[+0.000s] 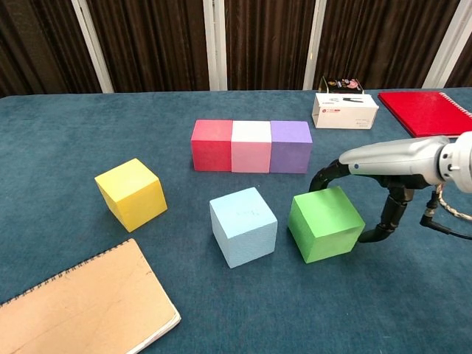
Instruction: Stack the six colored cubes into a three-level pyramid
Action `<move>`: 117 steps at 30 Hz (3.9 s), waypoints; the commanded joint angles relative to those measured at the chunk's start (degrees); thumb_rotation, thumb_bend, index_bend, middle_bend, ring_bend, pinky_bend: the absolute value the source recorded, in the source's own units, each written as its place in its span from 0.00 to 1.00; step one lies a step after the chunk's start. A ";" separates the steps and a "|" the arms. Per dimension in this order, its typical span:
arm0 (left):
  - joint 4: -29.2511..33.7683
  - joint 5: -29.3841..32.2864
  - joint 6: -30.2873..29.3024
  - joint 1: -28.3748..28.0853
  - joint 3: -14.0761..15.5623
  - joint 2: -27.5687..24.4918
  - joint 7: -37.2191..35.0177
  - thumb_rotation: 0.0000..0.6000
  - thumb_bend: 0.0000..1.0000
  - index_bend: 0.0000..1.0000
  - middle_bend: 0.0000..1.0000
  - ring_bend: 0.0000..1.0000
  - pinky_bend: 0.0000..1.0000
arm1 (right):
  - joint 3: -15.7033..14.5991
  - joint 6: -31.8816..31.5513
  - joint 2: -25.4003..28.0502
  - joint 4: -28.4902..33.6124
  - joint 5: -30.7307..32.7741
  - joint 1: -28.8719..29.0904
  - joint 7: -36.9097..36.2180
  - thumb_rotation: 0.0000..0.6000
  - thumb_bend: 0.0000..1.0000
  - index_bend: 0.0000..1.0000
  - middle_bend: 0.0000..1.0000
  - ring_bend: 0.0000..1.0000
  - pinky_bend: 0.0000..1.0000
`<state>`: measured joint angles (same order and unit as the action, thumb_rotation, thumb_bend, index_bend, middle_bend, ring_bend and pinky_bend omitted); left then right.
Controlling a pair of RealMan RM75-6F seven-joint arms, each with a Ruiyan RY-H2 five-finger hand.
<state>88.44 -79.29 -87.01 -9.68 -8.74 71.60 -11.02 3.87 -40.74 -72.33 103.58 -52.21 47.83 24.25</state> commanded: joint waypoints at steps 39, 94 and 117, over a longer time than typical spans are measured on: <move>-0.04 -0.02 1.04 0.37 -0.80 0.44 -0.10 1.00 0.31 0.18 0.09 0.00 0.00 | -1.66 -2.94 -3.09 -0.85 0.97 3.54 -0.77 1.00 0.27 0.25 0.24 0.06 0.00; 0.39 9.04 2.98 0.51 -2.48 -0.36 23.26 1.00 0.31 0.20 0.09 0.00 0.00 | 8.07 -6.69 17.97 8.76 9.63 7.05 -5.21 1.00 0.34 0.37 0.35 0.18 0.00; -2.65 13.97 8.28 -1.87 -3.28 0.82 26.64 1.00 0.31 0.18 0.09 0.00 0.00 | 0.86 5.63 5.49 -14.70 50.52 41.73 7.11 1.00 0.34 0.37 0.35 0.18 0.00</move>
<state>85.43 -65.67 -79.18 -11.26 -12.16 72.66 15.23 6.96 -34.46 -64.03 92.05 -5.06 87.05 29.31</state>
